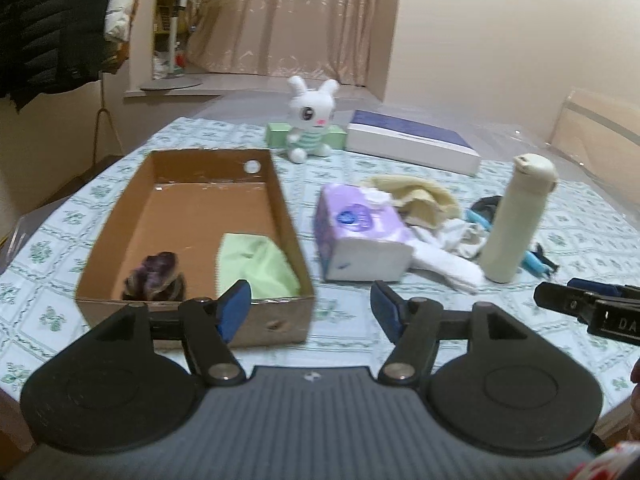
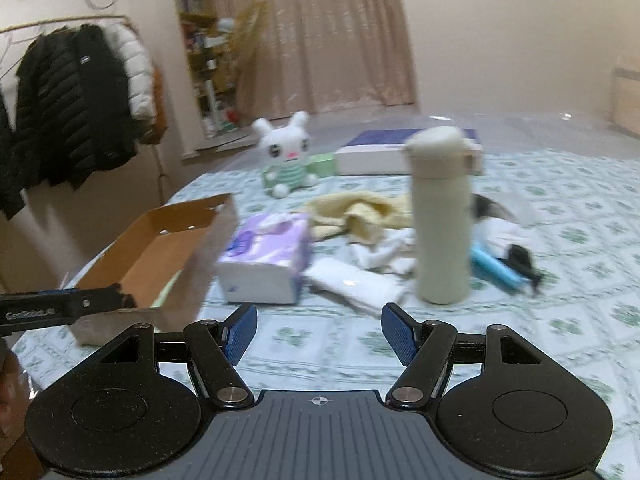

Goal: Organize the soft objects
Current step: 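Withdraw both tools from the box toward the remaining items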

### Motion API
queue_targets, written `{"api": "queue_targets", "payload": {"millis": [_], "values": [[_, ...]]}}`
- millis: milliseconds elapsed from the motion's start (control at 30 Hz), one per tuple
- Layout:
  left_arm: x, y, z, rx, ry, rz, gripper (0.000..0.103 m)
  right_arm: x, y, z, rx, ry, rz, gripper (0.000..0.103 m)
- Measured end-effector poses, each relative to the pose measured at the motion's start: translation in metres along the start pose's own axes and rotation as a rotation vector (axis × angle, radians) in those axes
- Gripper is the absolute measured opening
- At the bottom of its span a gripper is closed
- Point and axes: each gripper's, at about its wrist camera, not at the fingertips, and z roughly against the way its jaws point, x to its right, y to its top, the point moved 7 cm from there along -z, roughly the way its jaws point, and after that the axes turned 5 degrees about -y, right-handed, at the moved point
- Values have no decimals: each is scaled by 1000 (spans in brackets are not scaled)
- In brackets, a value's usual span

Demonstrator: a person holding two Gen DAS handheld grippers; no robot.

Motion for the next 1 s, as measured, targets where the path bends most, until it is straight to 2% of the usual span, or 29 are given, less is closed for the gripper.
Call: {"api": "queue_targets", "payload": {"millis": [300, 533, 1000], "values": [[38, 0, -7, -17, -47, -25, 76, 51, -1, 20, 25, -82, -78, 69], [57, -5, -22, -48, -67, -16, 77, 79, -4, 25, 26, -121, -119, 69], [87, -10, -46, -84, -133, -72, 77, 111, -11, 26, 13, -169, -157, 69]]}}
